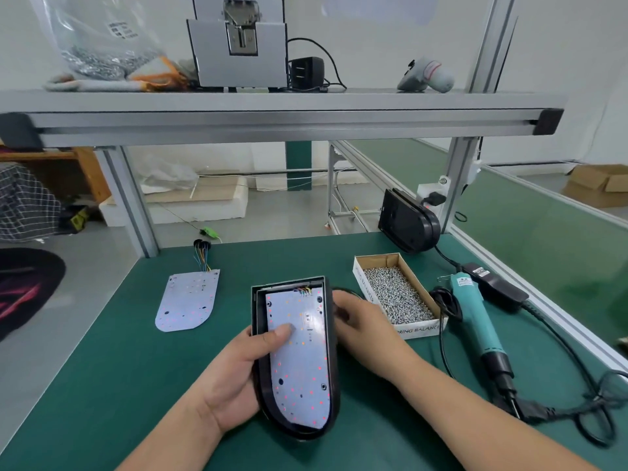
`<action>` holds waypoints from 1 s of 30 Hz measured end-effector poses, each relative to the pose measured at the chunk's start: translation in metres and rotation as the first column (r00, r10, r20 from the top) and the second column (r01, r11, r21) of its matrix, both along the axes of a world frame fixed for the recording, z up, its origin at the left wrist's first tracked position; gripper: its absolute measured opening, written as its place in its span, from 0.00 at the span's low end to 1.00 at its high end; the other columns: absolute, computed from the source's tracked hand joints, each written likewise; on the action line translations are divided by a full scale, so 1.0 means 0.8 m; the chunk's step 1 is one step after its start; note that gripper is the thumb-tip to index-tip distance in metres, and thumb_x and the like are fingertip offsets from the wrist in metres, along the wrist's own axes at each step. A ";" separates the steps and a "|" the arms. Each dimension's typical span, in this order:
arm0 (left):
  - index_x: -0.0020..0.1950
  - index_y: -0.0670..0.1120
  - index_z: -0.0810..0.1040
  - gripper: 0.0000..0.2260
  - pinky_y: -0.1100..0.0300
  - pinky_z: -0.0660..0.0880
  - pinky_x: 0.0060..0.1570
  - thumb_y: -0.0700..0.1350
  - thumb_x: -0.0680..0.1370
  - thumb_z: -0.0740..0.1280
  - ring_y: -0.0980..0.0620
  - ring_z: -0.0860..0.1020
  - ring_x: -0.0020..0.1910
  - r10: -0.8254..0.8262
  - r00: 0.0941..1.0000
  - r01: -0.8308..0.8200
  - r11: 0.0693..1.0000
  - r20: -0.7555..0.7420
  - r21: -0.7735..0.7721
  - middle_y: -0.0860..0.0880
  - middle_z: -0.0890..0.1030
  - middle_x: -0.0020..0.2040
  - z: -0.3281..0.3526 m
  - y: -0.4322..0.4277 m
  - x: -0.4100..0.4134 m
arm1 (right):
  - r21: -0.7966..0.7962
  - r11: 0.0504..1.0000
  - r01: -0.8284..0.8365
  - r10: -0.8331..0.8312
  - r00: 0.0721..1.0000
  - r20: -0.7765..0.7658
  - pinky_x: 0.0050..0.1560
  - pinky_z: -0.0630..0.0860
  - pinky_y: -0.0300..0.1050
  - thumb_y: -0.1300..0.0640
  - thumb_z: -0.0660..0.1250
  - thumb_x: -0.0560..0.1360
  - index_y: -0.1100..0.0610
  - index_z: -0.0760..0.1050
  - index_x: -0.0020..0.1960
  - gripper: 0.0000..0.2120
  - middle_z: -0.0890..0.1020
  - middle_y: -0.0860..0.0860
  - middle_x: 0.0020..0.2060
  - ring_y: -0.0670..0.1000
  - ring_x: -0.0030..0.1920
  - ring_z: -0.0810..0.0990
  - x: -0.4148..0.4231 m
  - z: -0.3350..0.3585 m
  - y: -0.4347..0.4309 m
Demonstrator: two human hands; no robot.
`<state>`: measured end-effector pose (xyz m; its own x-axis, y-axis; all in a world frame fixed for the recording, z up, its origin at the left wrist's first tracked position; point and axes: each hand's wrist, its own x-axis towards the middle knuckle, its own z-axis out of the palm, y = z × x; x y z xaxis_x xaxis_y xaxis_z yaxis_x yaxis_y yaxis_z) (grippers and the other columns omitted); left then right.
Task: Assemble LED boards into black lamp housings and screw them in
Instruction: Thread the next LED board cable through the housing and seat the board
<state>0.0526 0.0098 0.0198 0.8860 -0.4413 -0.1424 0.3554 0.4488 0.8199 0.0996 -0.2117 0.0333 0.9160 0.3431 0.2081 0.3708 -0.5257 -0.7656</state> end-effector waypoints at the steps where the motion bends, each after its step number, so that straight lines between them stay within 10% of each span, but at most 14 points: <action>1: 0.72 0.37 0.78 0.27 0.37 0.77 0.67 0.46 0.76 0.77 0.30 0.77 0.70 -0.007 1.000 0.007 1.000 -0.001 -0.001 0.31 0.77 0.72 -0.001 0.001 0.001 | 0.088 0.992 -0.085 0.088 0.996 -0.032 0.56 0.77 0.42 0.67 0.64 0.81 0.45 0.80 0.56 0.18 0.83 0.43 0.50 0.47 0.50 0.82 0.000 0.004 -0.002; 7: 0.78 0.23 0.52 0.22 0.36 0.63 0.76 0.38 0.90 0.43 0.26 0.66 0.76 -0.091 0.996 0.088 0.955 0.003 -0.282 0.23 0.64 0.76 0.012 -0.001 -0.007 | 0.043 0.943 -0.331 0.331 0.943 -0.013 0.67 0.74 0.62 0.68 0.62 0.82 0.65 0.74 0.62 0.10 0.80 0.60 0.61 0.59 0.64 0.78 0.005 -0.013 0.011; 13: 0.75 0.33 0.72 0.31 0.42 0.80 0.62 0.47 0.78 0.76 0.33 0.78 0.69 0.055 0.997 -0.045 0.985 0.057 -0.167 0.29 0.76 0.71 0.001 0.003 0.003 | 0.060 0.983 -0.173 0.173 0.985 0.004 0.51 0.75 0.46 0.52 0.66 0.83 0.50 0.79 0.44 0.10 0.82 0.49 0.42 0.43 0.45 0.78 0.005 -0.019 0.016; 16: 0.74 0.35 0.75 0.26 0.40 0.80 0.62 0.45 0.78 0.71 0.31 0.77 0.70 0.129 0.991 -0.121 0.982 0.045 -0.148 0.29 0.76 0.72 0.004 0.001 -0.003 | -0.004 0.997 -0.076 0.076 0.995 0.068 0.47 0.74 0.44 0.59 0.65 0.82 0.41 0.75 0.39 0.17 0.78 0.42 0.37 0.42 0.42 0.77 0.003 -0.017 0.017; 30: 0.69 0.36 0.80 0.29 0.39 0.80 0.61 0.43 0.70 0.82 0.32 0.81 0.65 0.139 0.990 -0.136 0.988 0.041 -0.067 0.32 0.80 0.68 0.017 -0.011 -0.013 | -0.157 0.987 0.021 0.000 0.991 0.132 0.47 0.78 0.55 0.61 0.66 0.80 0.59 0.76 0.44 0.07 0.83 0.52 0.40 0.54 0.44 0.81 0.008 -0.017 0.009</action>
<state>0.0422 0.0007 0.0336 0.9436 -0.3222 -0.0760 0.2499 0.5430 0.8017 0.1059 -0.2044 0.0193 0.8879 0.3721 0.2706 0.4566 -0.6402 -0.6178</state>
